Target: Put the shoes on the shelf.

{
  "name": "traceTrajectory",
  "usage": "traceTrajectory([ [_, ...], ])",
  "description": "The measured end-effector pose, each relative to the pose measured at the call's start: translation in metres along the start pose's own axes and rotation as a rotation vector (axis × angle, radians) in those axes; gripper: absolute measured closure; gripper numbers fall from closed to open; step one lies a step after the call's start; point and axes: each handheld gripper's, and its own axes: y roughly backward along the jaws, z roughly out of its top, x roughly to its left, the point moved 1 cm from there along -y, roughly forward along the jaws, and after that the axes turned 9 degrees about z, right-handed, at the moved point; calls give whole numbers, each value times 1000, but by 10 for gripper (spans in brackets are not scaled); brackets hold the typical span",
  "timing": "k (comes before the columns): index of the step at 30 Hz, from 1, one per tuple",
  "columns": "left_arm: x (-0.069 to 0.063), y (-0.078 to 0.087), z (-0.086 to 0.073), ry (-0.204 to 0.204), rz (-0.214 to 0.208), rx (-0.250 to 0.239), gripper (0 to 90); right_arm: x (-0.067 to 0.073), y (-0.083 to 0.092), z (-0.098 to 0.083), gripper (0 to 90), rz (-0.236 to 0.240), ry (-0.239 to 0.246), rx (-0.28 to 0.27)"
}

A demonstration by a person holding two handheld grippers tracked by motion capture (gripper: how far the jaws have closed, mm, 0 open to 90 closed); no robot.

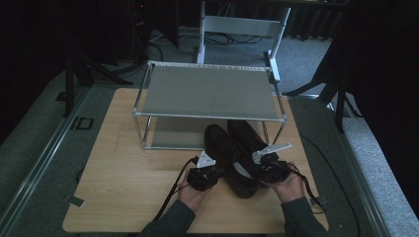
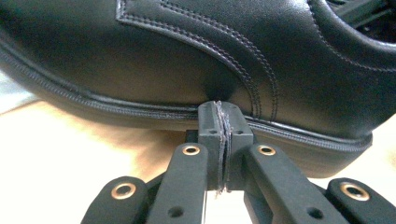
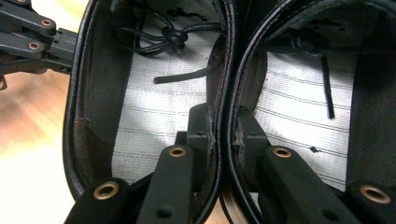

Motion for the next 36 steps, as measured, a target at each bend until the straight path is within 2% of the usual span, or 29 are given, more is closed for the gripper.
traceTrajectory([
  [9, 14, 0, 7, 18, 77, -20, 896, 7, -10, 18, 796, -51, -1, -33],
  [12, 20, -3, 10, 33, 127, -18, 898, 5, -18, 25, 797, -52, -34, -52],
  [19, 28, -7, 11, 47, 159, -12, 898, 5, -28, 30, 796, -62, -50, -61],
  [24, 35, -8, 16, 58, 189, -34, 898, 7, -32, 39, 796, -79, -57, -79],
  [26, 37, -7, 18, 55, 202, -40, 898, 6, -34, 41, 797, -74, -89, -108],
  [31, 42, -10, 23, 67, 246, -54, 898, 6, -40, 44, 796, -80, -120, -143],
  [34, 44, -13, 23, 65, 267, -53, 898, 10, -44, 50, 796, -115, -106, -139],
  [36, 45, -14, 24, 66, 273, -55, 898, 10, -44, 50, 796, -115, -106, -139],
])
